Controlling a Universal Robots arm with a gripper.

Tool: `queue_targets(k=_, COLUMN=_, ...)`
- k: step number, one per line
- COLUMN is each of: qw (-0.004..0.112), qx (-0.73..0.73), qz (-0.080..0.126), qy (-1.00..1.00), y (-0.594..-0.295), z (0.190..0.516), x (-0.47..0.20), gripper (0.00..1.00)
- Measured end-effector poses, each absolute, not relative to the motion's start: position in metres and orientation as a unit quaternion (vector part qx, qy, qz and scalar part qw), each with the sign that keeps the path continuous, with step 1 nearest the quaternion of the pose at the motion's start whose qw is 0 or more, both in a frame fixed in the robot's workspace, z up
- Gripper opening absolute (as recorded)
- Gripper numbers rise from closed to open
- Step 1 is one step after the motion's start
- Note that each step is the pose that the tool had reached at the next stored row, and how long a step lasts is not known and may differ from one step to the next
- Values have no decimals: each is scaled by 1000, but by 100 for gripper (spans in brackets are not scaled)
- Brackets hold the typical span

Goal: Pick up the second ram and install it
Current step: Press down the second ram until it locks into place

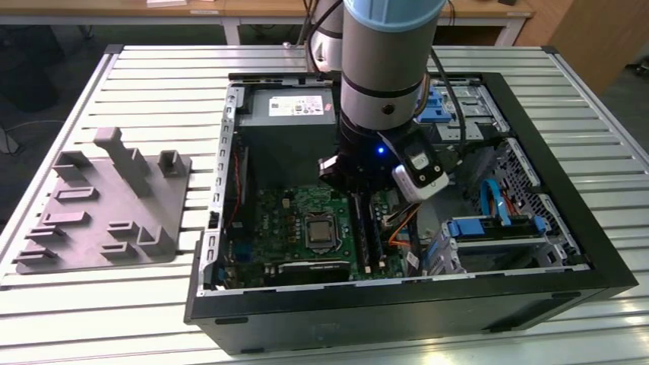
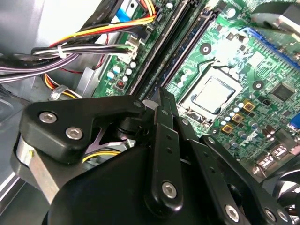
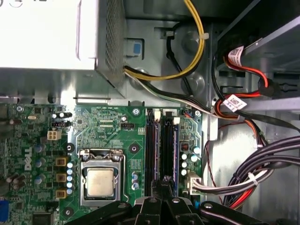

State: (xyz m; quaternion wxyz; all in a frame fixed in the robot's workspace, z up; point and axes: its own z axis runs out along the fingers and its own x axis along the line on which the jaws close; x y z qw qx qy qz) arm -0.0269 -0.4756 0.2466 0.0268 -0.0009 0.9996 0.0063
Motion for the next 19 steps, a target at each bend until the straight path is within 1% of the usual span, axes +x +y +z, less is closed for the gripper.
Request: queue_targets(k=19, qw=27, qx=-1, qz=6, qy=1000, y=-471, z=236, x=-27, gripper=10)
